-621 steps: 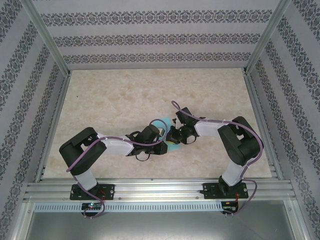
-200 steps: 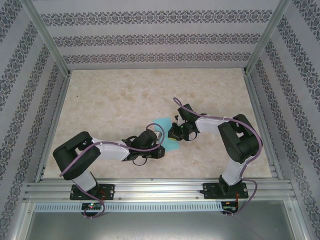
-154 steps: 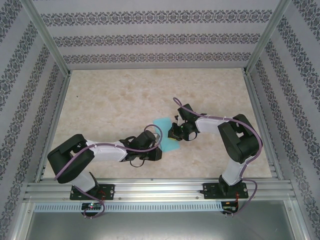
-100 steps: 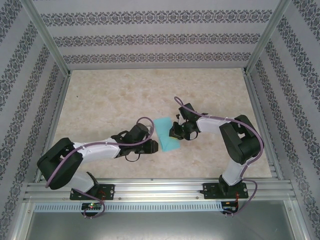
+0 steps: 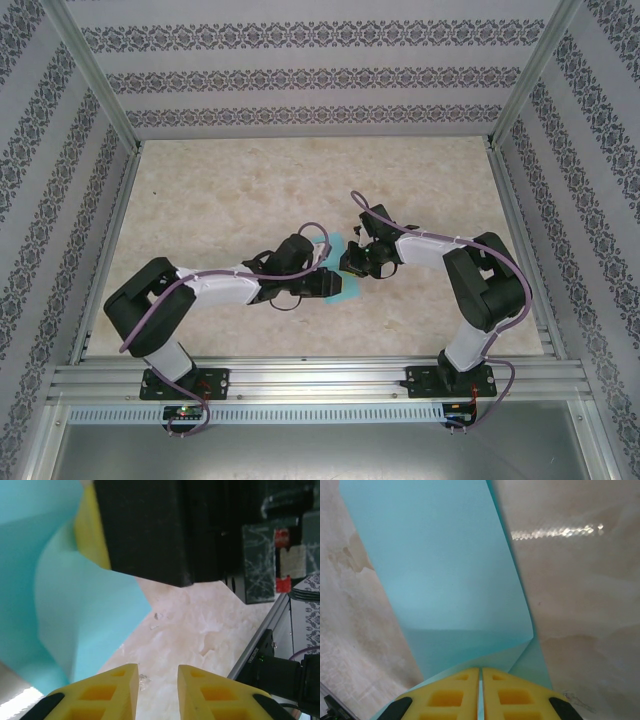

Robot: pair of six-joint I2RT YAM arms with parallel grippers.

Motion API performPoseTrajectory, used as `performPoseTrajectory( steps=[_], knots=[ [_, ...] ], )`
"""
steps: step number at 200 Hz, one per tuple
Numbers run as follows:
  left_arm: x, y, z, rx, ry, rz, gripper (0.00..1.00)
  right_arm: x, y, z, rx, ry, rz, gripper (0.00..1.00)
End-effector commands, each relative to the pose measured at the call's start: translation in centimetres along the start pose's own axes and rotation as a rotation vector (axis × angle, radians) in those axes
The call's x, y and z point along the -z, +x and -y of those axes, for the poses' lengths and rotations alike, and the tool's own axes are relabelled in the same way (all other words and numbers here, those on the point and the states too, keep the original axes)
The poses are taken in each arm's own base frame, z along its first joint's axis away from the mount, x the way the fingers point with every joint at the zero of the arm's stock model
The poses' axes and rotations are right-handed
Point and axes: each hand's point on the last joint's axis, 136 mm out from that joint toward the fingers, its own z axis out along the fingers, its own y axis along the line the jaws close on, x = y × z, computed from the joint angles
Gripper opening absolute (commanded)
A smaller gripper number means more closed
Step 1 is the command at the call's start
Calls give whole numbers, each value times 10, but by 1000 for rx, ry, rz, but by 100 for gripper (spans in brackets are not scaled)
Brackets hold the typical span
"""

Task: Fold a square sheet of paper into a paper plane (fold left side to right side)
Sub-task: Fold the triangle a second time at the center of the table.

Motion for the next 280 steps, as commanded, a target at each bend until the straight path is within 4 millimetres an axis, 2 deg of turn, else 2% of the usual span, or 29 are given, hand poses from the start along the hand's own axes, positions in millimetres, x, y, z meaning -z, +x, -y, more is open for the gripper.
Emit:
performPoseTrajectory(
  steps=[1, 31, 66, 141, 210, 280],
  knots=[
    [-5, -6, 15, -12, 35, 18, 27, 3, -5, -1, 11, 6, 23, 11],
    [-8, -2, 6, -5, 7, 2, 27, 2, -5, -1, 10, 5, 21, 11],
    [-21, 9, -21, 18, -82, -45, 27, 4, -4, -2, 12, 2, 20, 12],
    [-24, 23, -51, 56, -160, -59, 25, 13, 6, -6, 16, -25, 7, 11],
    [-27, 27, -57, 61, -170, -69, 25, 6, 30, -9, -4, -64, -49, 11],
    [-27, 28, -60, 65, -183, -70, 24, -8, 32, -21, -6, -100, -68, 11]
  ],
)
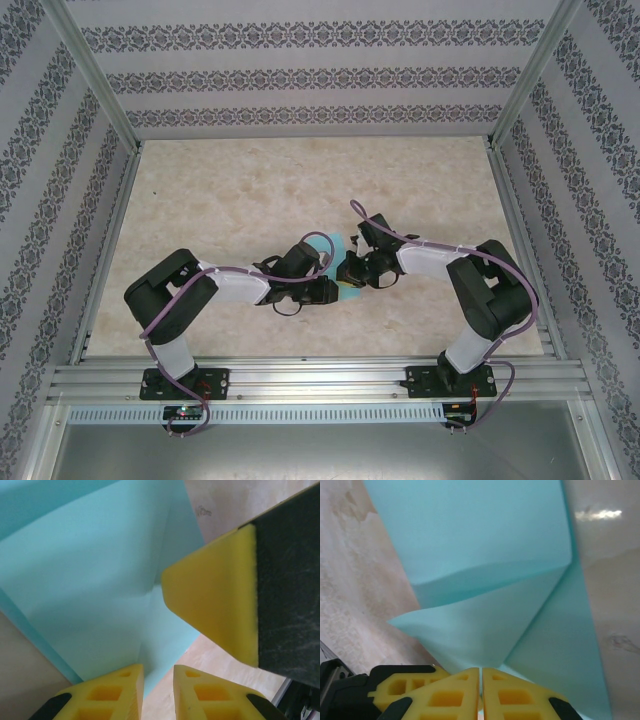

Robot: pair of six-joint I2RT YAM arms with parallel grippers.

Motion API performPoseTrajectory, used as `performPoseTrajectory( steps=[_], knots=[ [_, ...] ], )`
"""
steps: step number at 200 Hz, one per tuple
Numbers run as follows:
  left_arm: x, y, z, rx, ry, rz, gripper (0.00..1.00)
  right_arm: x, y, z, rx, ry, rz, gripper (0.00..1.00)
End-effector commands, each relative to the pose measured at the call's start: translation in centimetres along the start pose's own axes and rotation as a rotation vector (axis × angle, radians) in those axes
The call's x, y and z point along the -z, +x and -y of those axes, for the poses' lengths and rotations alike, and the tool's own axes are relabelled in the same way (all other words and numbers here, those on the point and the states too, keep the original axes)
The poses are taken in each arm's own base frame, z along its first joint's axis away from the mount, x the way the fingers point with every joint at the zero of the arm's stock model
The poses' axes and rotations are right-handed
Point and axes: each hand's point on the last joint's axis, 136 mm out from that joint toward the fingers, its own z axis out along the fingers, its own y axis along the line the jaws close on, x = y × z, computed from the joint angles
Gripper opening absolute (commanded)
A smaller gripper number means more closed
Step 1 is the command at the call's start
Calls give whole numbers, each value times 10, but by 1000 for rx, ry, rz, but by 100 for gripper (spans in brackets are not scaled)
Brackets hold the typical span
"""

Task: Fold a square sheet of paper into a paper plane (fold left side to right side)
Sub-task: Fold the triangle a second time at the center of the table.

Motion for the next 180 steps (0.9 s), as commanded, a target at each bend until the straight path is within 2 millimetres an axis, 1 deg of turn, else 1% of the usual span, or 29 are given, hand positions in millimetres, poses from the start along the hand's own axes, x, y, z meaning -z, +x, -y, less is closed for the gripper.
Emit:
performPoseTrajectory(
  steps=[1, 21, 62, 86, 134, 154, 180],
  knots=[
    [-7, 11, -16, 12, -50, -24, 24, -7, -1, -9, 3, -29, -7, 11],
    [-8, 12, -17, 12, -53, -24, 24, -12, -2, -8, -7, -24, -13, 11],
    [-8, 14, -21, 16, -60, -27, 23, -15, -12, -1, -8, 29, 8, 11],
    [-8, 16, -25, 19, -72, -29, 23, -12, -19, 10, 0, 88, 26, 11],
    [-7, 24, -35, 38, -90, -36, 23, 0, -40, 25, -11, 126, 61, 11],
    [-6, 26, -37, 44, -90, -35, 23, 4, -50, 35, -13, 154, 72, 11],
    [-5, 26, -37, 43, -88, -32, 23, 6, -59, 48, -25, 176, 76, 11]
  ],
)
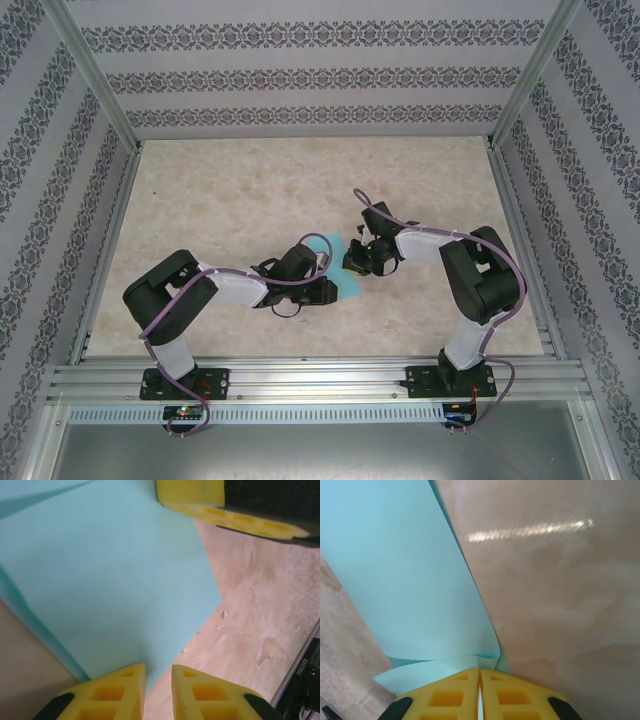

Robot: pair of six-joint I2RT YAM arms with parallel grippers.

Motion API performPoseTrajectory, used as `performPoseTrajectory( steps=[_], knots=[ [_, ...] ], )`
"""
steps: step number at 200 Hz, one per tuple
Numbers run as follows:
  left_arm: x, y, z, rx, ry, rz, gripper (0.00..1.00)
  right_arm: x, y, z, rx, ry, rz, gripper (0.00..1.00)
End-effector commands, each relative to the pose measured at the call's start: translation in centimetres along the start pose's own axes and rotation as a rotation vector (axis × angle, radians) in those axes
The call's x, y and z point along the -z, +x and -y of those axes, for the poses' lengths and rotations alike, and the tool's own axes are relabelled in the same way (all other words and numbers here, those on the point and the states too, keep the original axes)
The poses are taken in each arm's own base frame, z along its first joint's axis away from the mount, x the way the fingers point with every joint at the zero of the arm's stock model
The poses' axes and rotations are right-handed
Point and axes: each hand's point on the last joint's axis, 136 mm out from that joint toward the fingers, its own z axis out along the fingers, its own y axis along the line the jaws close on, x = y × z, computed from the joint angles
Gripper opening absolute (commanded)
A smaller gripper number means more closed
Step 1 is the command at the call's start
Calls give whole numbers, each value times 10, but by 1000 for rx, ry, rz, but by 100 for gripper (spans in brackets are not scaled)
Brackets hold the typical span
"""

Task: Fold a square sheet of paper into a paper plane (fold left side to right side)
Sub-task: Fold the triangle a second time at the center of the table.

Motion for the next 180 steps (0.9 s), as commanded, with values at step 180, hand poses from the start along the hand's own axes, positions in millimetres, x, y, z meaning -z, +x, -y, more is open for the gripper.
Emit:
performPoseTrajectory(
  steps=[180],
  knots=[
    [60, -41, 6, 19, -27, 122, 49, 59, -42, 24, 104, 137, 183, 33]
  ],
)
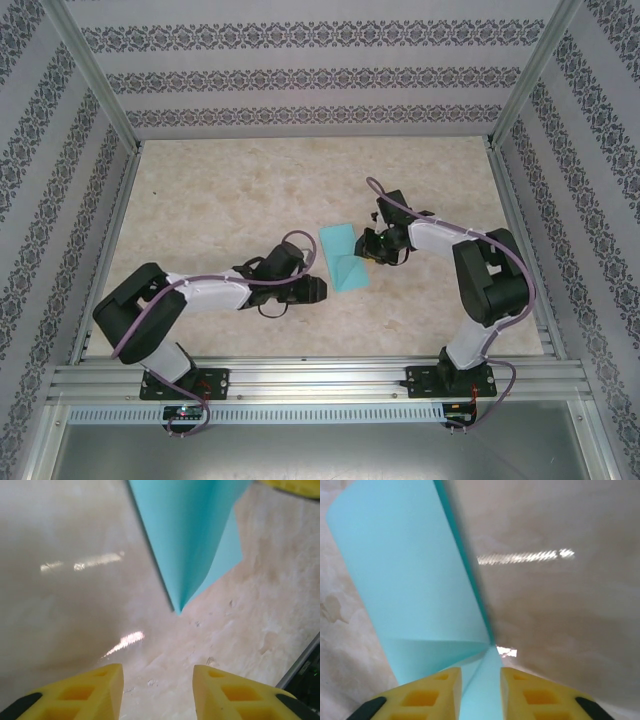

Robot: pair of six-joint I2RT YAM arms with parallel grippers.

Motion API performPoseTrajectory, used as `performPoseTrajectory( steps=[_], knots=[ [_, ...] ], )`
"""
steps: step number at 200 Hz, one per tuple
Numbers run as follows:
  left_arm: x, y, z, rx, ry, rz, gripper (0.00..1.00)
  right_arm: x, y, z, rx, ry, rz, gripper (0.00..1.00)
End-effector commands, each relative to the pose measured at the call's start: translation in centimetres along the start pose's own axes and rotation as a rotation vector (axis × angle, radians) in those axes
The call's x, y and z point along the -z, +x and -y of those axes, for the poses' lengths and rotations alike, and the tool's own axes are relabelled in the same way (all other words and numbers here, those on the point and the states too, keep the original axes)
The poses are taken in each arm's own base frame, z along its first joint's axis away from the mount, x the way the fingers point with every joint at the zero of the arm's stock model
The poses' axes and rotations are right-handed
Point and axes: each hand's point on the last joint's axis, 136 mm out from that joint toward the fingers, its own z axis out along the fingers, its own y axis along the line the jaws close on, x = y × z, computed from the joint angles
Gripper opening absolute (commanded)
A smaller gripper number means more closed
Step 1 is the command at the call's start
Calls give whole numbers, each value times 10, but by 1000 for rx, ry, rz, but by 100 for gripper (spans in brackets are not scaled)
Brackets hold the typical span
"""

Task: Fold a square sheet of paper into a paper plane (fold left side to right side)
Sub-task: Fold the triangle a second time at the center of the table, then turn over the paper at the center of the table.

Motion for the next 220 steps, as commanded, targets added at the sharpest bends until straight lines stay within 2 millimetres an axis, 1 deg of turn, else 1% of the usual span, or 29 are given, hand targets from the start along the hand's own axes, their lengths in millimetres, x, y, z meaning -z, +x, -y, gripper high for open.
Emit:
performPoseTrajectory(
  steps=[1, 32, 43, 66, 73, 94, 114, 128, 143, 156, 181, 204, 220],
  knots=[
    [14, -32, 16, -6, 39, 60, 49, 22, -10, 5, 53, 52, 76, 33],
    [13, -60, 43, -39, 113, 98, 55, 40, -8, 6, 69, 43, 108, 41],
    [8, -66, 48, -50, 117, 97, 56, 46, -7, 6, 70, 38, 120, 43],
    [-5, -74, 52, -65, 118, 74, 58, 53, 0, 6, 63, 9, 142, 46],
    [-9, -76, 50, -62, 106, 67, 59, 54, 2, 4, 61, -6, 145, 47],
    [-20, -83, 45, -59, 80, 58, 61, 55, 9, 4, 49, -42, 143, 50],
    [-30, -86, 46, -63, 92, 41, 60, 54, 14, 1, 48, -71, 134, 51],
    [-37, -85, 50, -58, 122, 21, 57, 52, 17, 2, 42, -87, 129, 52],
    [-42, -84, 49, -53, 131, 12, 48, 49, 20, 1, 23, -120, 126, 53],
    [-44, -83, 44, -51, 118, 11, 41, 46, 23, -2, 3, -167, 120, 53],
    [-41, -82, 39, -44, 111, 18, 27, 39, 26, -14, -29, -274, 113, 53],
    [-36, -84, 35, -35, 114, 34, 20, 34, 24, -23, -42, -338, 107, 52],
    [-33, -85, 34, -33, 116, 42, 17, 31, 22, -27, -46, -354, 105, 52]
  ],
)
